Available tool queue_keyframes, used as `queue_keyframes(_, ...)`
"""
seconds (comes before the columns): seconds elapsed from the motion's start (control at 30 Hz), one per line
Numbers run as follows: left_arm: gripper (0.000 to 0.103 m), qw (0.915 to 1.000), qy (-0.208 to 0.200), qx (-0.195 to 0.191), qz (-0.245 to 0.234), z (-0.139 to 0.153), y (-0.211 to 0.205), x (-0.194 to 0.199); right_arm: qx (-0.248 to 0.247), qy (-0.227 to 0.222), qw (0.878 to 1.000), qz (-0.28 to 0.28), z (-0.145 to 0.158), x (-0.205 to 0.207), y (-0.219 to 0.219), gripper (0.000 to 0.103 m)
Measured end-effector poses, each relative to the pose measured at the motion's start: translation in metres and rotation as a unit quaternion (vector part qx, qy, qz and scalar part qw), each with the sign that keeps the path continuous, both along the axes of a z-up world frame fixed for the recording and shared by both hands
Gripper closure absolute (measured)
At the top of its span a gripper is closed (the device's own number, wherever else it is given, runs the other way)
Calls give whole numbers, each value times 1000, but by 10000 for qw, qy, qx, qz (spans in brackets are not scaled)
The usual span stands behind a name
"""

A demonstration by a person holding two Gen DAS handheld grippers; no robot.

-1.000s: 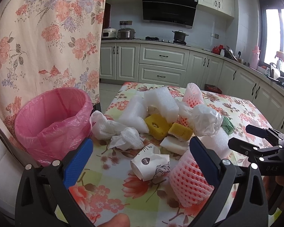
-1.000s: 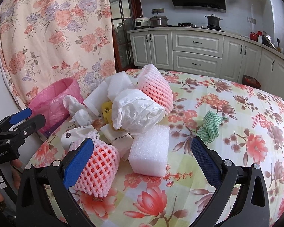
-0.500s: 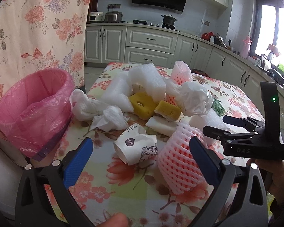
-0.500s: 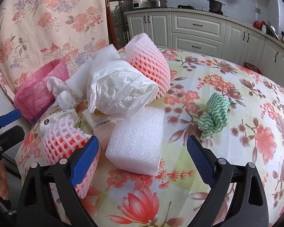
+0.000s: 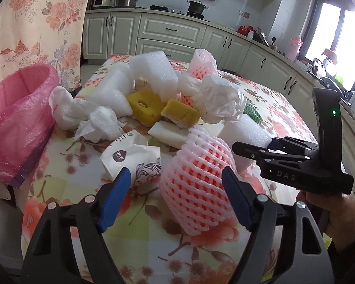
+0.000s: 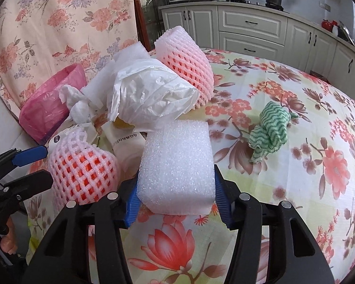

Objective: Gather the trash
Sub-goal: 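Grasp the pink foam fruit net with the left gripper while the right grasps a white foam block, then carry the fruit net and foam block to the pink wastebasket with both grippers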

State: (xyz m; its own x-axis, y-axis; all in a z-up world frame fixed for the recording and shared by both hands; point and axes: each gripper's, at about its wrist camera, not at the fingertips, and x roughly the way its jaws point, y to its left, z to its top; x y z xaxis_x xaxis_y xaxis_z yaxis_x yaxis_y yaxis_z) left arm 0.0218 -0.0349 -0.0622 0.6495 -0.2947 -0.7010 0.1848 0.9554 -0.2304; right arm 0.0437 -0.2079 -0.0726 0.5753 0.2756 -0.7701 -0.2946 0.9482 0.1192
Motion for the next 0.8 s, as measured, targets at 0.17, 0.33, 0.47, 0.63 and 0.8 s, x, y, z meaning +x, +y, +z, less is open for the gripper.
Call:
queue_keyframes(0.17,35,9996,241,-117,-133,-8,-8,6,50,-72,9999,-87,8,-11,-12,52)
queue_keyframes(0.33,46,9983,499,-211,-233,-18,-14,13,95,-149,9997,-161,16,-19,-23,52)
queue_keyframes(0.47,71,9977,548,-245,-309,-20,-18,17,117,-195,9995,-222,21,-24,-28,52)
queue_keyframes(0.63,74,9982,344,-288,-395,-5,-19,11,139,-278,9992,-264,28,-29,-31,52)
queue_keyframes(0.8,74,9984,73,-394,-390,20,-12,4,139,-441,9987,-237,44,-33,-27,52)
